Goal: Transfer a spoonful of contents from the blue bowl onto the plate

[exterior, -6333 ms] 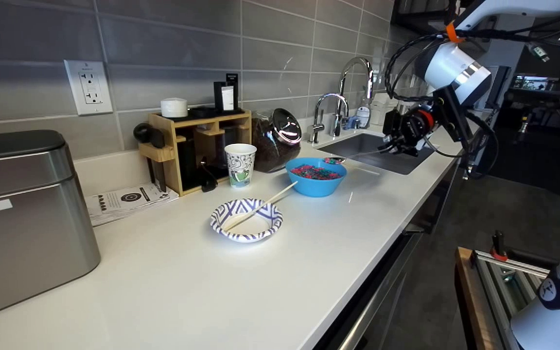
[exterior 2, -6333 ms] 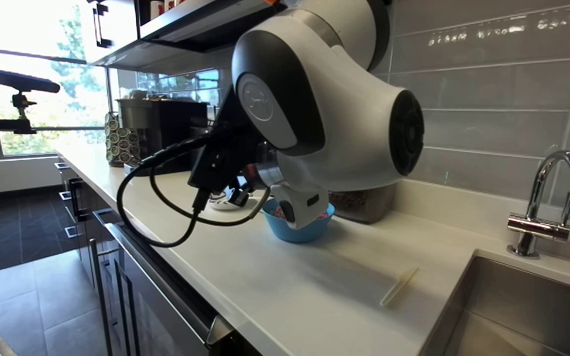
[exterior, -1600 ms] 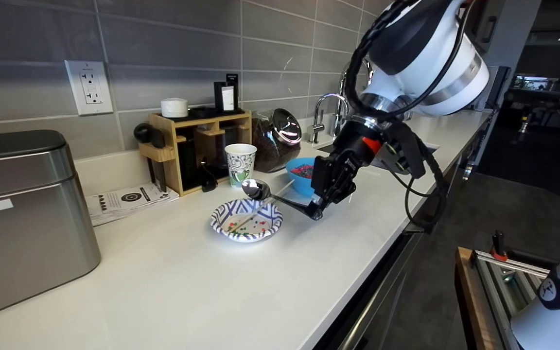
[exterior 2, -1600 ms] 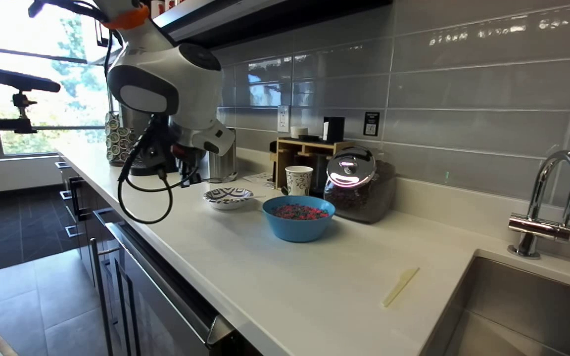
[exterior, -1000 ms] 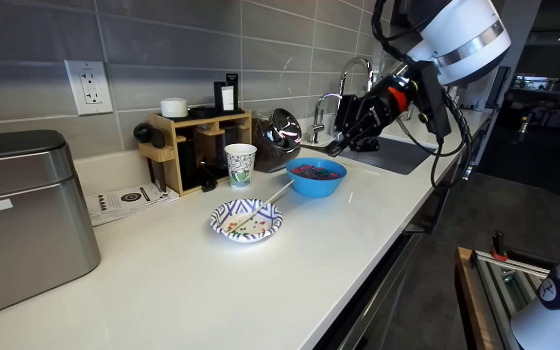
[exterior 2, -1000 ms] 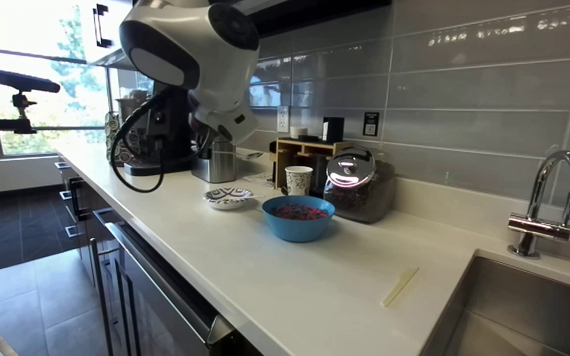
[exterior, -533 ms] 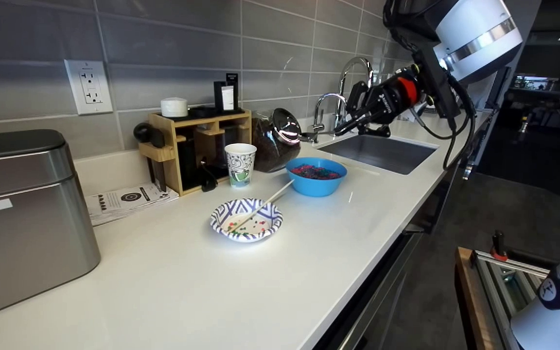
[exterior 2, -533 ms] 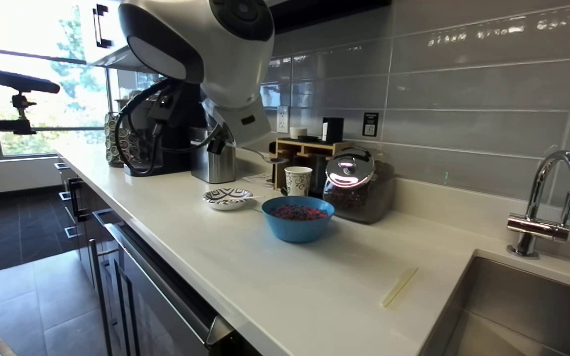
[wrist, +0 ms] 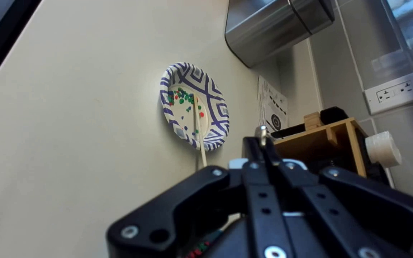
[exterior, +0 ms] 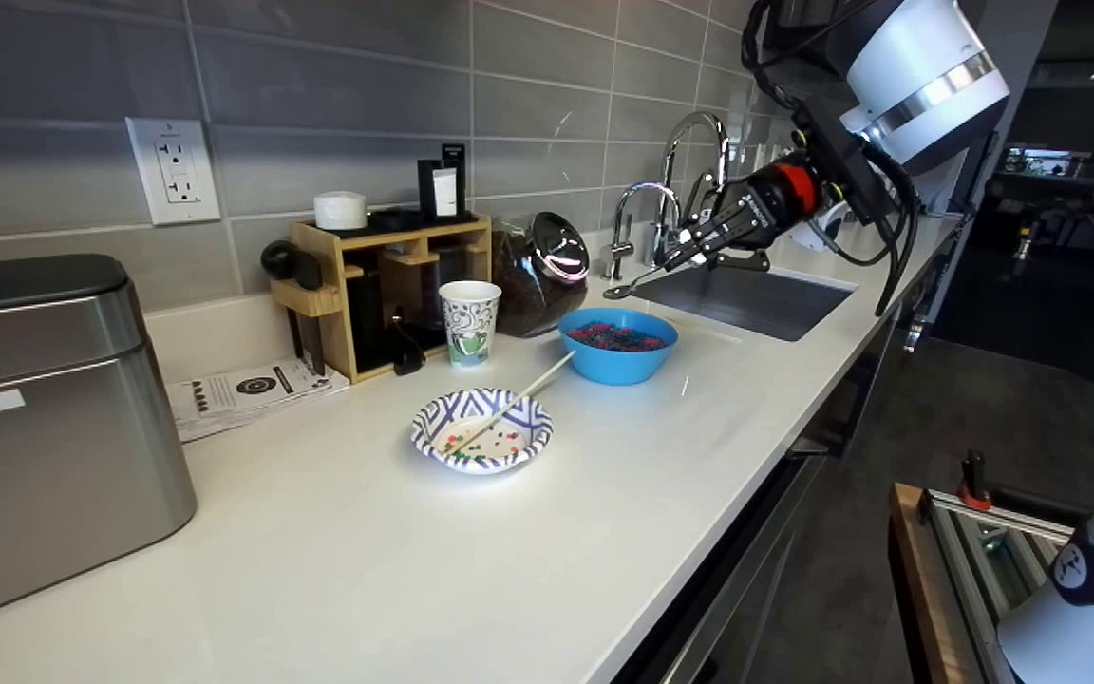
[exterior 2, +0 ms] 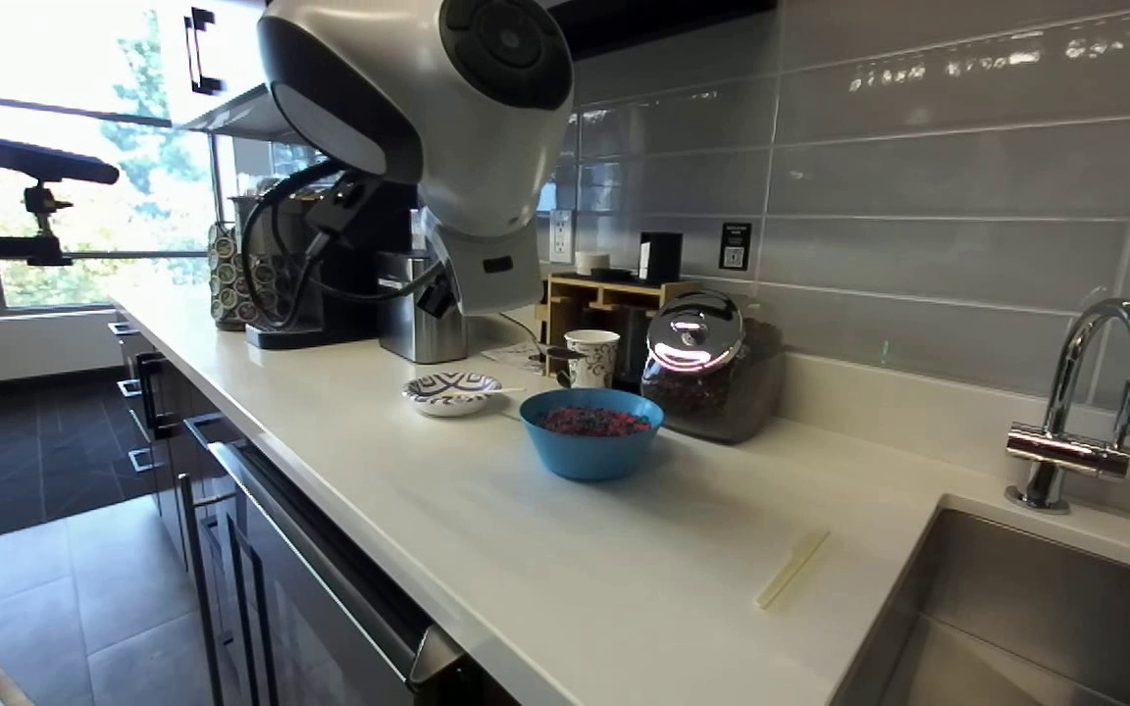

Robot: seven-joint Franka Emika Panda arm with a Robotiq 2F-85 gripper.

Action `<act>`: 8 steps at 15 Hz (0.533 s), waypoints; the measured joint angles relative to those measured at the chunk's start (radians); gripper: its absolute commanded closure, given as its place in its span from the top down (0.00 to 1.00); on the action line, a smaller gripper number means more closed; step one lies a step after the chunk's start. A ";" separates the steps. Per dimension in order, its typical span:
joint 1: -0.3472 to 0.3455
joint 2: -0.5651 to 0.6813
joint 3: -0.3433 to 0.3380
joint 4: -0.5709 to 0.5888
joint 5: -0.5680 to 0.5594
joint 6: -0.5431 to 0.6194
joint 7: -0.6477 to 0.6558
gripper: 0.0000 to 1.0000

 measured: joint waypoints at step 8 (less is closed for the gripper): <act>-0.036 0.148 -0.045 0.084 0.000 -0.098 0.064 0.00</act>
